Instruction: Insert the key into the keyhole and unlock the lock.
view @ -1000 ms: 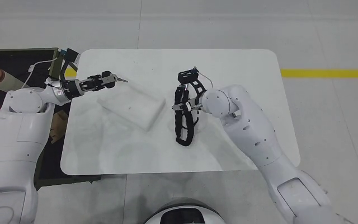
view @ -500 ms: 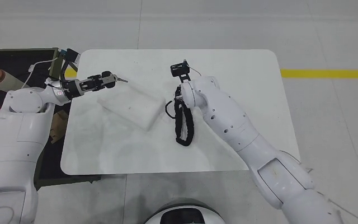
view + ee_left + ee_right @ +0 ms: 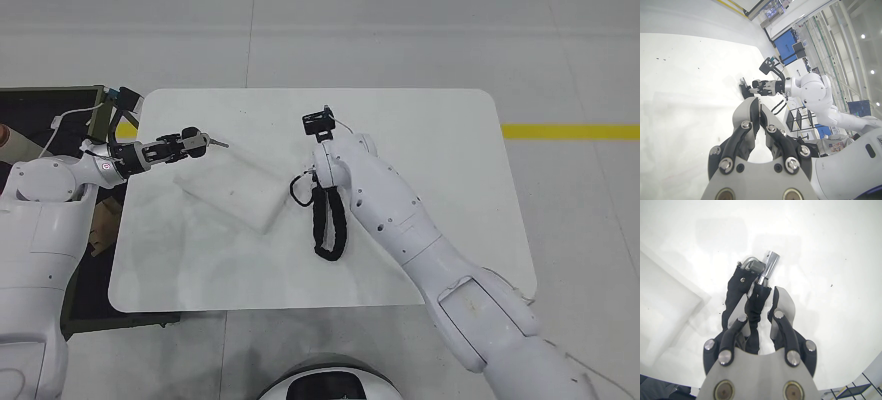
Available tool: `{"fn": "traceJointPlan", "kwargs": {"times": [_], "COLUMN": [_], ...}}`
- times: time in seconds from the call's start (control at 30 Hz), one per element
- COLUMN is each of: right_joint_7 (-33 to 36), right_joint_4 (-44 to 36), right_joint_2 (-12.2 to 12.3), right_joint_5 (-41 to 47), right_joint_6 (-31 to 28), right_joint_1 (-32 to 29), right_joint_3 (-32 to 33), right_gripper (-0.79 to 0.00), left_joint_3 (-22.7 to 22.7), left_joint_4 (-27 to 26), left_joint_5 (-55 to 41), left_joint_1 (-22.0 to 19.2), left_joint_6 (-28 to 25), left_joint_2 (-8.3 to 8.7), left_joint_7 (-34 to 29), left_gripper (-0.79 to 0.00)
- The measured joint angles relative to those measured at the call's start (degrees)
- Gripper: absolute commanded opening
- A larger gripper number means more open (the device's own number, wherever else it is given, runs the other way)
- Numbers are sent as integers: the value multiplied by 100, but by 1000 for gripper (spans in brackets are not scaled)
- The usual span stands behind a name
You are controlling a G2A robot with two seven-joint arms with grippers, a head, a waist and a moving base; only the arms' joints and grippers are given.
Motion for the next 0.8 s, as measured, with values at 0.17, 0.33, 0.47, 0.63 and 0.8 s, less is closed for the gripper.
{"fn": "traceJointPlan", "kwargs": {"times": [0.17, 0.33, 0.47, 0.63, 0.8], "right_joint_7": [-8, -21, -67, -145, -634], "right_joint_4": [380, 633, 749, 851, 556], "right_joint_2": [-208, -382, -497, -615, -622], "right_joint_5": [-331, -540, -711, -960, -731], "right_joint_6": [-88, -217, -293, -325, -791], "right_joint_1": [42, 73, 68, 34, -123], "right_joint_3": [144, 372, 549, 809, 1313], "right_gripper": [-462, -477, -785, -785, -785], "left_joint_3": [0, 0, 0, 0, 0], "left_joint_4": [0, 0, 0, 0, 0], "left_joint_5": [0, 0, 0, 0, 0], "left_joint_1": [0, 0, 0, 0, 0], "left_joint_6": [0, 0, 0, 0, 0], "left_joint_2": [0, 0, 0, 0, 0], "left_joint_7": [0, 0, 0, 0, 0], "left_gripper": [-785, -785, -785, -785, -785]}}
